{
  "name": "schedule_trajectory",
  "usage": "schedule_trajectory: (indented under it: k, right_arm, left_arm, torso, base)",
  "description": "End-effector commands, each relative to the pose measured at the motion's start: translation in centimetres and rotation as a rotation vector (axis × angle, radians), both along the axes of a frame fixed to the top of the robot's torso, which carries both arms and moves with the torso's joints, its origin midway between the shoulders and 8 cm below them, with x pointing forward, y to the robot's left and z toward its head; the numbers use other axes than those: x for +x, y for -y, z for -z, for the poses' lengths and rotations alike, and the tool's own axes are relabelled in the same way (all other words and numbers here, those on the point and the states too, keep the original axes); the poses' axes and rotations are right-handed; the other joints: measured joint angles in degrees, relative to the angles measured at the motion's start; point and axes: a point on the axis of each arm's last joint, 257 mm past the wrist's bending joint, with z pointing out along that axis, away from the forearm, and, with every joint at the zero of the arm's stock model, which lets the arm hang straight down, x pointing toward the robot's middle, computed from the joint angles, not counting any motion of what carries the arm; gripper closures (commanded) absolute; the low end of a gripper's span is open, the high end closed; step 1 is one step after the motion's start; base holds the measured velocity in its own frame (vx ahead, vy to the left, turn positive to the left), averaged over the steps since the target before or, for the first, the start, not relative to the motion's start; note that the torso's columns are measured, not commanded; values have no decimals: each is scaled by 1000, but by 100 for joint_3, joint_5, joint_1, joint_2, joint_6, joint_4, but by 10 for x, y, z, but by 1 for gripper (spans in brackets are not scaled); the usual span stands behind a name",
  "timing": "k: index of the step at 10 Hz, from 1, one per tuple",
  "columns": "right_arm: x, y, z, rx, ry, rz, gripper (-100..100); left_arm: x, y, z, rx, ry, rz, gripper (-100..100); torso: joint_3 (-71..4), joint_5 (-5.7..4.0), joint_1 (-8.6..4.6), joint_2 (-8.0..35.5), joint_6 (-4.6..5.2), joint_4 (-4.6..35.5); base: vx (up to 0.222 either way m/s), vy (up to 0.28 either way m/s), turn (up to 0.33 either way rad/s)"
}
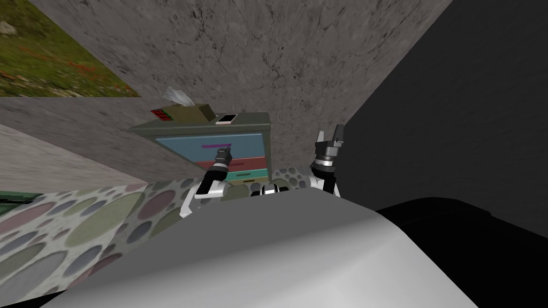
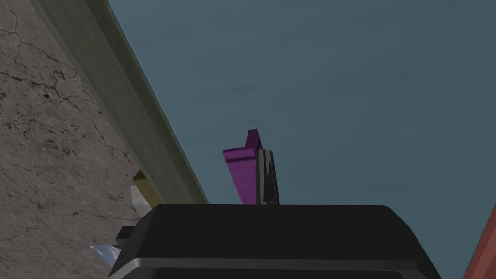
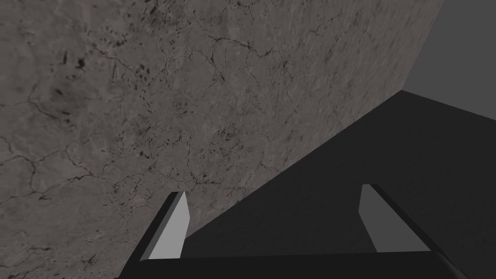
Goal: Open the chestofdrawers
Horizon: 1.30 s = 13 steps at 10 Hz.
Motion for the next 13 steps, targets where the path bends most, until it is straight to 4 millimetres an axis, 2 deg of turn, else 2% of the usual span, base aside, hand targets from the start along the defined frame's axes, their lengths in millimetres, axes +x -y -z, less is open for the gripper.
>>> schedule_trajectory:
  k: [1, 2, 3, 5, 6, 7, 8, 11, 12, 13]
  right_arm:
    - [0, 0, 0, 0, 0, 0, 0]
    - [0, 0, 0, 0, 0, 0, 0]
    - [0, 0, 0, 0, 0, 0, 0]
    - [0, 0, 0, 0, 0, 0, 0]
    - [0, 0, 0, 0, 0, 0, 0]
    - [0, 0, 0, 0, 0, 0, 0]
    - [0, 0, 0, 0, 0, 0, 0]
    - [0, 0, 0, 0, 0, 0, 0]
    - [0, 0, 0, 0, 0, 0, 0]
    - [0, 0, 0, 0, 0, 0, 0]
  left_arm:
    - [20, -2, 2, 7, 8, -4, 100]
    - [21, -4, 10, 7, -8, -8, 100]
    - [32, -8, -1, 14, 32, -23, 100]
    - [48, -5, 0, 14, 31, -16, 100]
    - [51, -8, 13, 14, 6, -22, 100]
    - [61, -12, 1, 19, 43, -35, 100]
    - [69, -10, 2, 18, 40, -32, 100]
    - [81, -12, 20, 18, 3, -35, 100]
    - [91, -14, 8, 20, 37, -47, 100]
    - [99, -11, 9, 19, 34, -43, 100]
  torso:
    - [-1, -2, -10, -7, 0, 1]
    - [-27, -6, -25, -51, 0, -12]
    - [-49, -8, -29, -82, -1, -22]
    - [-21, -4, -16, -38, -1, -9]
    - [-33, -5, -20, -59, 0, -14]
    - [-45, -6, -21, -77, -1, -21]
    - [-26, -3, -10, -39, -1, -12]
    - [-44, -9, -33, -75, -1, -20]
    - [-46, -8, -26, -76, -1, -21]
    - [-21, -4, -14, -33, 0, -10]
  base:
    - [-87, 8, -2]
    - [-25, -2, -1]
    - [-130, 21, 14]
    - [-109, 14, -1]
    - [-5, 5, 0]
    - [-121, 39, 13]
    - [-151, 46, -1]
    - [-25, -8, 0]
    - [-110, 8, 12]
    - [-148, 19, 1]
